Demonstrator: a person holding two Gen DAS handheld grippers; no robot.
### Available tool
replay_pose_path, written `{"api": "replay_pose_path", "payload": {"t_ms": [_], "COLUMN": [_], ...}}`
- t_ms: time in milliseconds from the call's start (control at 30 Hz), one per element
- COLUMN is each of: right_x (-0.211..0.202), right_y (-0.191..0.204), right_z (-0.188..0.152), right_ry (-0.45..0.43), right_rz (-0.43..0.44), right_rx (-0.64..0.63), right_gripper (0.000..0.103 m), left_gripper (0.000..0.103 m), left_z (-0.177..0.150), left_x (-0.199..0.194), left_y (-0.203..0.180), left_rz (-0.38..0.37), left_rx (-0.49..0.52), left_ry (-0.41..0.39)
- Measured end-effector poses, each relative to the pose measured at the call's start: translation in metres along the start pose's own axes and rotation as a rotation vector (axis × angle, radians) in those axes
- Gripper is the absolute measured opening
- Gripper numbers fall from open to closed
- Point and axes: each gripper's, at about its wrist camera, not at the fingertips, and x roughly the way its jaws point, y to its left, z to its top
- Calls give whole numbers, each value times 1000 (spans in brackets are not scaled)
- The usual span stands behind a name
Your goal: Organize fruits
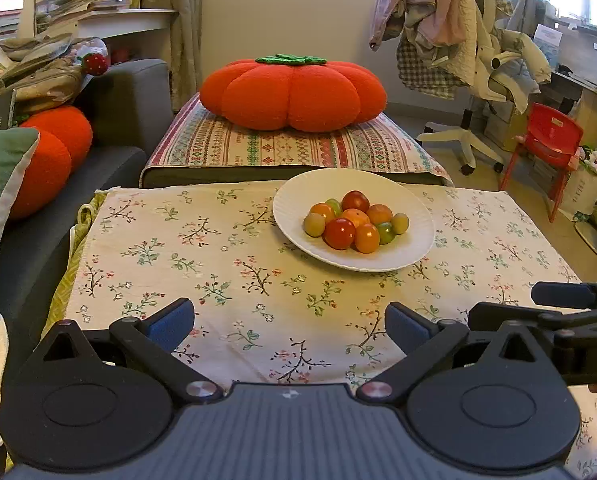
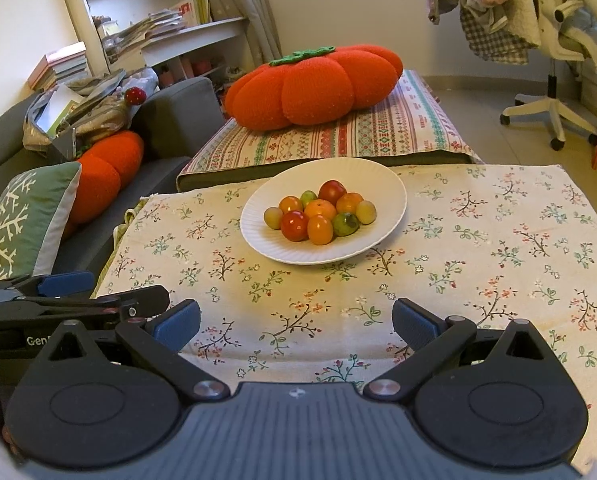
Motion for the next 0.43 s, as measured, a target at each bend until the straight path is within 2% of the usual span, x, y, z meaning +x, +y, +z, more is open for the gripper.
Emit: {"api": "replay_pose_path", "payload": {"t_ms": [433], "right_x": [1], "right_y": [1], "right_z": [-1], "right_ry": [-2], "right_rz": [-2], "right_rx": [-8], "right_gripper": [102], "left_gripper": [88], "left_z": [-1], "left_x": [-1], "left_y": [-1], "left_rz": [-5], "left_rx": [-1], "left_ry": [3]}}
